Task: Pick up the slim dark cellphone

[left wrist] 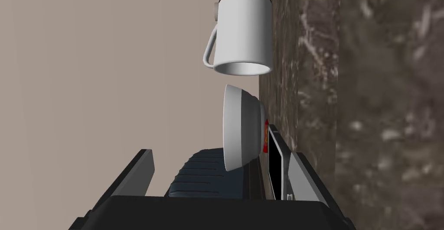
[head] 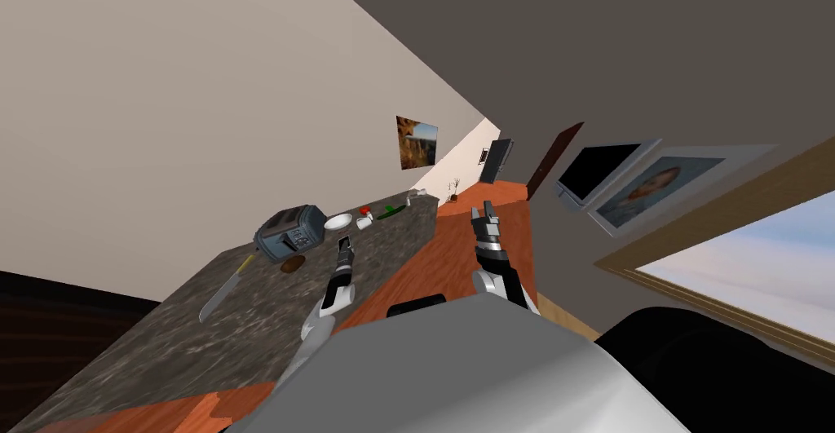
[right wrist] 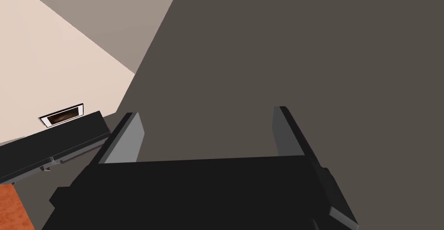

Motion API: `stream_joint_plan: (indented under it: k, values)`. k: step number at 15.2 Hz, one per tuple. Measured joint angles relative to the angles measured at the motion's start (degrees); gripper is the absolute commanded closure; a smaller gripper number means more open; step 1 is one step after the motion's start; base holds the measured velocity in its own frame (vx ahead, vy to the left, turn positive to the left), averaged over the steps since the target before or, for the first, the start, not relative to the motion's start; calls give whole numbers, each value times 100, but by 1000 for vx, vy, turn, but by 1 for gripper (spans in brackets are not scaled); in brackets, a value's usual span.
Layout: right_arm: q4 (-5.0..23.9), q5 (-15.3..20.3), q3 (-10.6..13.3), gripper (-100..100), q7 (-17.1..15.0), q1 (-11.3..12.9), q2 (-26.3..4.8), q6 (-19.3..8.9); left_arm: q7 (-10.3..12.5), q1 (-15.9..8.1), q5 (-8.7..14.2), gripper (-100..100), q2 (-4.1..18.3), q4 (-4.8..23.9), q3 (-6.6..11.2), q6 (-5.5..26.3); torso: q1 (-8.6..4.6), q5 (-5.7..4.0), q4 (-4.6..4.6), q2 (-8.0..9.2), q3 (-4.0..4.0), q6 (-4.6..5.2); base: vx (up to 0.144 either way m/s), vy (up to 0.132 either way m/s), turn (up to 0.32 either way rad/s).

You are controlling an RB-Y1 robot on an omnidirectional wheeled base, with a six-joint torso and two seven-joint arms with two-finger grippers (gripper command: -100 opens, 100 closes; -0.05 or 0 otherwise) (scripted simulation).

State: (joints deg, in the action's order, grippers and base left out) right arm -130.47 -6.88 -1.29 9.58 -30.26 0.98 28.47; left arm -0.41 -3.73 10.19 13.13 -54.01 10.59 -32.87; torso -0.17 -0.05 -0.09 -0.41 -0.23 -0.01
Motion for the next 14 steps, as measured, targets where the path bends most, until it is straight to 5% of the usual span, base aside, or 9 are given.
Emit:
stream_joint_plan:
  k: [8,14]
  values:
    - [0,0,0,0,0,-1,0,0,103,-479,155,-100,54,1018,230,-127,-1,-1,-3,-15,-8,-2,46,-72,171]
    - [0,0,0,0,0,0,-1,0,135,-694,225,-100,69,1458,346,-169,17,3,-2,-8,-5,1,44,-42,86]
